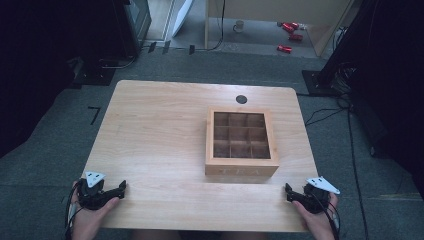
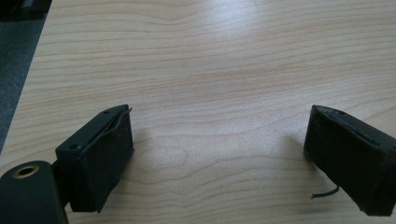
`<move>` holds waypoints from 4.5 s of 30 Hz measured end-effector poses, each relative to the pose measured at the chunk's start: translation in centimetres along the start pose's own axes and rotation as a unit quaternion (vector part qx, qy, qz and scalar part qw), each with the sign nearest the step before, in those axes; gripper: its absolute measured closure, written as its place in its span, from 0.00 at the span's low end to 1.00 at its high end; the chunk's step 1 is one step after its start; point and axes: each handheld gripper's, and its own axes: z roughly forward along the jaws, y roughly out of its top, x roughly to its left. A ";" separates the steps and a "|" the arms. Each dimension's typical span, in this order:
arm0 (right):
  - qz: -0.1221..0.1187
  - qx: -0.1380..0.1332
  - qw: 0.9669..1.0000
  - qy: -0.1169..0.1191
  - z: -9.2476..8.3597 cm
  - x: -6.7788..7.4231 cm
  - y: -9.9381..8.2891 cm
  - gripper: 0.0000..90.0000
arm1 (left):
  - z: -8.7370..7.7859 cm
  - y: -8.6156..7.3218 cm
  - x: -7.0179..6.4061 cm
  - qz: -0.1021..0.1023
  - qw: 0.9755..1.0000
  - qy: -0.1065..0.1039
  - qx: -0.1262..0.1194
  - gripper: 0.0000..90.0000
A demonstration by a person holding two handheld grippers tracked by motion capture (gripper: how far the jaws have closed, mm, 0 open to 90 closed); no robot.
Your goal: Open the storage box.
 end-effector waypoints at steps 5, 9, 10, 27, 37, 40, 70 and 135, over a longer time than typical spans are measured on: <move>0.000 0.000 1.000 0.000 0.0 0.0 0.0 0.15 | -0.1 0.0 -0.1 0.004 1.000 -0.004 0.004 0.09; 0.000 0.000 1.000 0.000 0.0 0.0 0.0 0.15 | -0.3 0.4 -0.8 0.009 1.000 -0.022 -0.003 0.10; 0.000 0.000 1.000 0.000 0.0 0.0 0.0 0.15 | -0.4 0.6 -1.4 0.016 0.999 -0.027 -0.005 0.10; -0.004 0.000 1.000 0.004 0.0 0.0 0.0 0.15 | -0.9 2.8 -6.2 0.042 0.994 -0.099 -0.029 0.10; -0.002 0.002 1.000 0.002 0.0 0.2 0.1 0.16 | -0.6 4.1 -9.3 0.059 0.990 -0.125 -0.031 0.10; -0.005 0.007 1.000 0.001 0.0 0.2 0.2 0.16 | -0.3 4.6 -10.2 0.063 0.989 -0.133 -0.032 0.10; -0.019 -0.023 0.998 0.047 -1.3 3.6 2.2 0.17 | 1.3 8.1 -18.4 0.102 0.973 -0.203 -0.045 0.16; -0.031 -0.085 0.986 0.141 -0.3 6.2 5.3 0.43 | 2.4 9.1 -21.5 0.103 0.946 -0.305 -0.042 0.72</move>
